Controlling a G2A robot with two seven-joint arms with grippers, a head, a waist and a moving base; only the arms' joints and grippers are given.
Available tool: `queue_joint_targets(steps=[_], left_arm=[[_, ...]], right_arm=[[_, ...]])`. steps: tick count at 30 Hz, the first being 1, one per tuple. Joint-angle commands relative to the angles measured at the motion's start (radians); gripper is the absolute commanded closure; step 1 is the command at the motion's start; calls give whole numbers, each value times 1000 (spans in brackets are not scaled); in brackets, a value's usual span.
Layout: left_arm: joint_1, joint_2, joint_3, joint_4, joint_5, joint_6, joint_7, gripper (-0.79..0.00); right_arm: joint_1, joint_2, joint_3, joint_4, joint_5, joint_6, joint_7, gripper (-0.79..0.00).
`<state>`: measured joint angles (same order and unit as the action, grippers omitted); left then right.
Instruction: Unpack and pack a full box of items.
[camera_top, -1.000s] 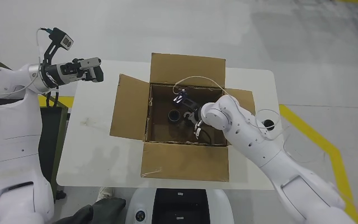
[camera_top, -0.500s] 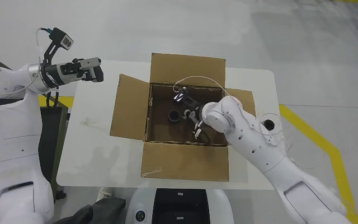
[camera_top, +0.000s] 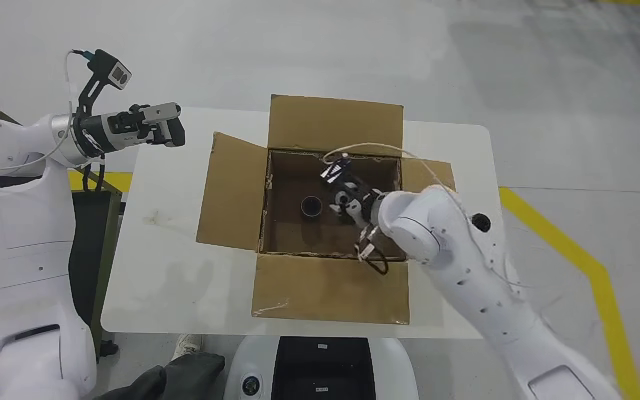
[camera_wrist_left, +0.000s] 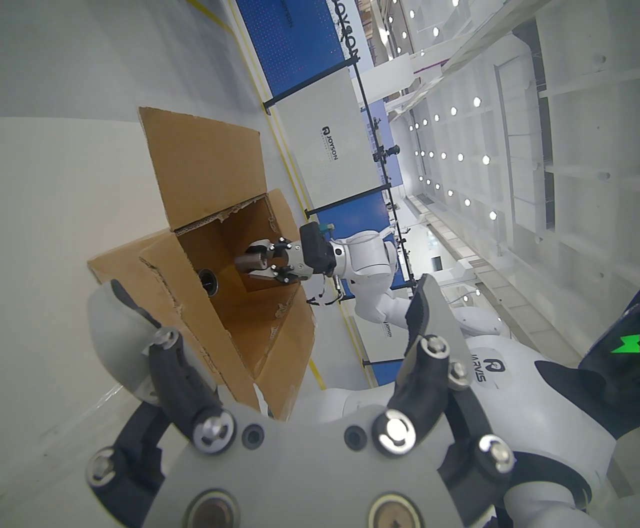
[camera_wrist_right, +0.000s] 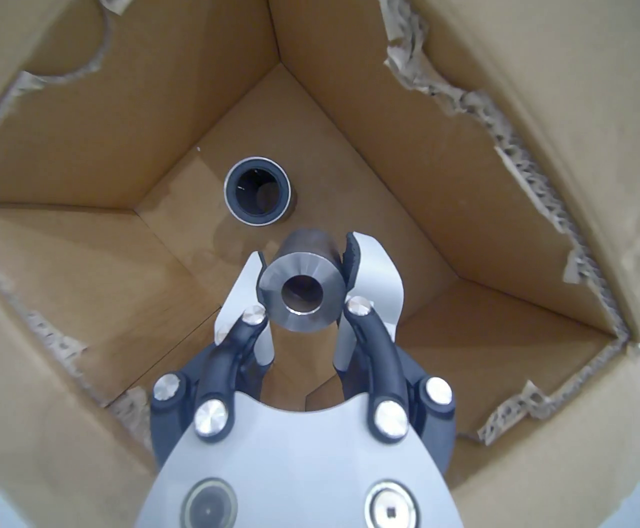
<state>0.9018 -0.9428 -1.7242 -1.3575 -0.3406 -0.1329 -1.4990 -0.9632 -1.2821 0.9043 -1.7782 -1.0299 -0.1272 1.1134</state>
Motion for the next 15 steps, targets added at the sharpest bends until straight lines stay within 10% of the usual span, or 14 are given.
queue_joint_targets(steps=[1,15], left_arm=[[0,0,0,0,0,0,0,-785],[0,0,0,0,0,0,0,-785]], right_arm=[[-20,4,17,-35,-1,4,-6,0],[-199,36,135,-274,-33,39,-29,0]])
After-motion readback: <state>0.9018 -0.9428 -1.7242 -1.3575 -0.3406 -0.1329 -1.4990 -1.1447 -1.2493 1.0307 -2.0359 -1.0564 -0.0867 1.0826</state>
